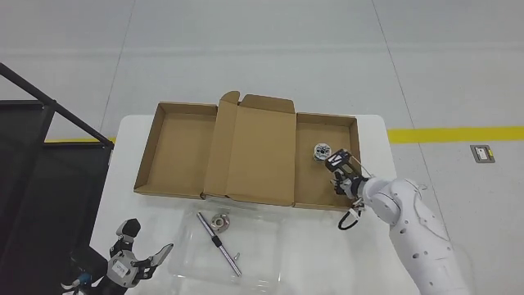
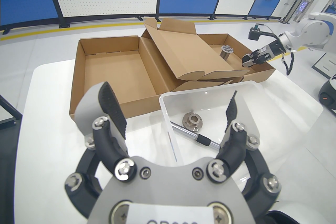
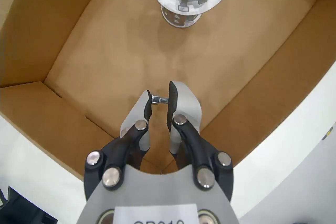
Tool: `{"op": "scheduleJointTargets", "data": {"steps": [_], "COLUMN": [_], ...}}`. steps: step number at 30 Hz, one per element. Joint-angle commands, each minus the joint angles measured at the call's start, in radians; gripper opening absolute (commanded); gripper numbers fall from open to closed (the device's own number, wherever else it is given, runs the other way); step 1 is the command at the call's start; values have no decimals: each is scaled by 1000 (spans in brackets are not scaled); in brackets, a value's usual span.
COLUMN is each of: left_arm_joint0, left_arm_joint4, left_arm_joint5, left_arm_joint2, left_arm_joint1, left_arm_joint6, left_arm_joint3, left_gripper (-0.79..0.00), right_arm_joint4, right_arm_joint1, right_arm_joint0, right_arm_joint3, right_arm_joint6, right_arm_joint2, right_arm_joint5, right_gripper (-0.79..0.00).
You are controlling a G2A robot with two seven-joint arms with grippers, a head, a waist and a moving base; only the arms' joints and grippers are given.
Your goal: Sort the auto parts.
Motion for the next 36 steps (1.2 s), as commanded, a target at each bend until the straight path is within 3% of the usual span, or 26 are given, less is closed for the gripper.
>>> {"op": "scheduleJointTargets", "data": {"steps": [1, 3, 4, 8, 9, 10, 11, 13, 14, 20, 25, 29, 36], "left_arm_joint0": [0, 0, 0, 0, 0, 0, 0, 0, 0, 0, 0, 0, 0], "left_arm_joint4": [0, 0, 0, 0, 0, 0, 0, 0, 0, 0, 0, 0, 0], "left_arm_joint5": [0, 0, 0, 0, 0, 0, 0, 0, 0, 0, 0, 0, 0], "left_arm_joint2": [0, 0, 0, 0, 0, 0, 0, 0, 0, 0, 0, 0, 0], "left_arm_joint1": [0, 0, 0, 0, 0, 0, 0, 0, 0, 0, 0, 0, 0], "left_arm_joint6": [0, 0, 0, 0, 0, 0, 0, 0, 0, 0, 0, 0, 0], "left_arm_joint3": [0, 0, 0, 0, 0, 0, 0, 0, 0, 0, 0, 0, 0], "left_gripper": [0, 0, 0, 0, 0, 0, 0, 0, 0, 0, 0, 0, 0], "right_arm_joint4": [1, 0, 0, -6, -7, -7, -9, -28, -38, -93, -156, -186, -183], "right_arm_joint1": [-2, -2, -2, 2, 4, 5, 7, 14, 16, 28, 37, 39, 18], "right_arm_joint0": [12, 18, 19, 10, 5, -1, -10, -43, -62, -197, -268, -256, -169], "right_arm_joint3": [17, 25, 26, 7, -6, -18, -40, -117, -163, -486, -690, -743, -693], "right_arm_joint6": [-3, -8, -10, -16, -24, -30, -39, -55, -61, -101, -140, -137, -97], "right_arm_joint2": [-10, -15, -16, -10, -7, -3, 2, 15, 20, 9, -71, -176, -353], "right_arm_joint5": [6, 11, 13, 24, 27, 30, 31, 45, 57, 27, -161, -344, -473], "right_gripper": [-677, -600, -526, -406, -296, -296, -206, -166, -74, -142, -142, -95, 0]}}
